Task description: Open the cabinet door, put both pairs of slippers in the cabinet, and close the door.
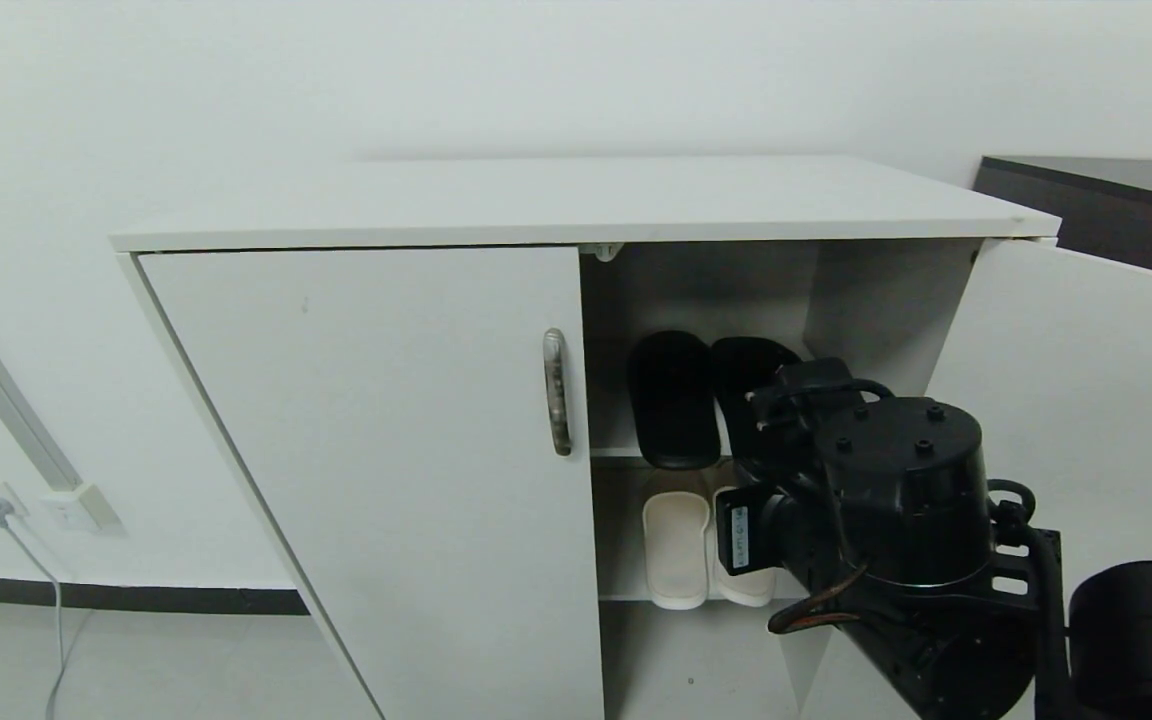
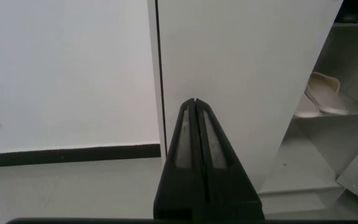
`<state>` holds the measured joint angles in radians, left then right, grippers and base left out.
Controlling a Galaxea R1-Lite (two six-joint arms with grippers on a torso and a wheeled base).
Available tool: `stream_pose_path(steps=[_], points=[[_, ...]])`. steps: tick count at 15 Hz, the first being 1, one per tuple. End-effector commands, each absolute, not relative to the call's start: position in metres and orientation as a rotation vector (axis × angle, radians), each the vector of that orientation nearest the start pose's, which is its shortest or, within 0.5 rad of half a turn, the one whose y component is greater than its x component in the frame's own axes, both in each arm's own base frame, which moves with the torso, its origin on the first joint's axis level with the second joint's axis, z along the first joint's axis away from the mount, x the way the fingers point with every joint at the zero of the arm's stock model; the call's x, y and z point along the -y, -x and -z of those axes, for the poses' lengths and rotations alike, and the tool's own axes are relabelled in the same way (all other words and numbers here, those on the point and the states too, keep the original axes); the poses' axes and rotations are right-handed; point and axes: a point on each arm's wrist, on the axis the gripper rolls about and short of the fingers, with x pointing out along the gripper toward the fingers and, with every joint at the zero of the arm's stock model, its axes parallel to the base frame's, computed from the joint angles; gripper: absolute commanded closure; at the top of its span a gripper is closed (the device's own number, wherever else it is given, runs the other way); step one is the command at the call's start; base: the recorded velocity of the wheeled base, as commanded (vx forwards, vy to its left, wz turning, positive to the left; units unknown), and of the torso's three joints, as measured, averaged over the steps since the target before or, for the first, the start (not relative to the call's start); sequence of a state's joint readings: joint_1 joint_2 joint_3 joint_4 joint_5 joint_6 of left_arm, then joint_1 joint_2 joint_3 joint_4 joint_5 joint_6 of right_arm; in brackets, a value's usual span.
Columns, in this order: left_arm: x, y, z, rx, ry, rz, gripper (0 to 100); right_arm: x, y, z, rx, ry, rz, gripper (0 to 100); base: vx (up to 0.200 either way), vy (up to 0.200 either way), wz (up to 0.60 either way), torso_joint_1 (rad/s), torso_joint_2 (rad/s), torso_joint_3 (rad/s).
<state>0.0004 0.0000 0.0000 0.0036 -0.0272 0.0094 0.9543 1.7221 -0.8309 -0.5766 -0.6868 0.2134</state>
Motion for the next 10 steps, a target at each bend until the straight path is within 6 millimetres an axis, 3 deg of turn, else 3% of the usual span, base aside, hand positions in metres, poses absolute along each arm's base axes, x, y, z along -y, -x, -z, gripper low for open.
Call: stream_pose_path(steps=[1, 10], points=[[0.0007, 0.0228, -0.0752, -0.003, -0.009, 0.026, 100, -0.2430, -0.1886, -0.1766, -0.244, 0.023, -0.242, 100, -0.200, 0.000, 0.00, 0.017, 0.00, 0.002], [0.0007, 0.0228, -0.0752, -0.003, -0.009, 0.026, 100, -0.2421, -0.1872, -0.1729, -0.256, 0.030, -0.248, 100, -0.200, 0.000, 0.00, 0.000, 0.00, 0.003]])
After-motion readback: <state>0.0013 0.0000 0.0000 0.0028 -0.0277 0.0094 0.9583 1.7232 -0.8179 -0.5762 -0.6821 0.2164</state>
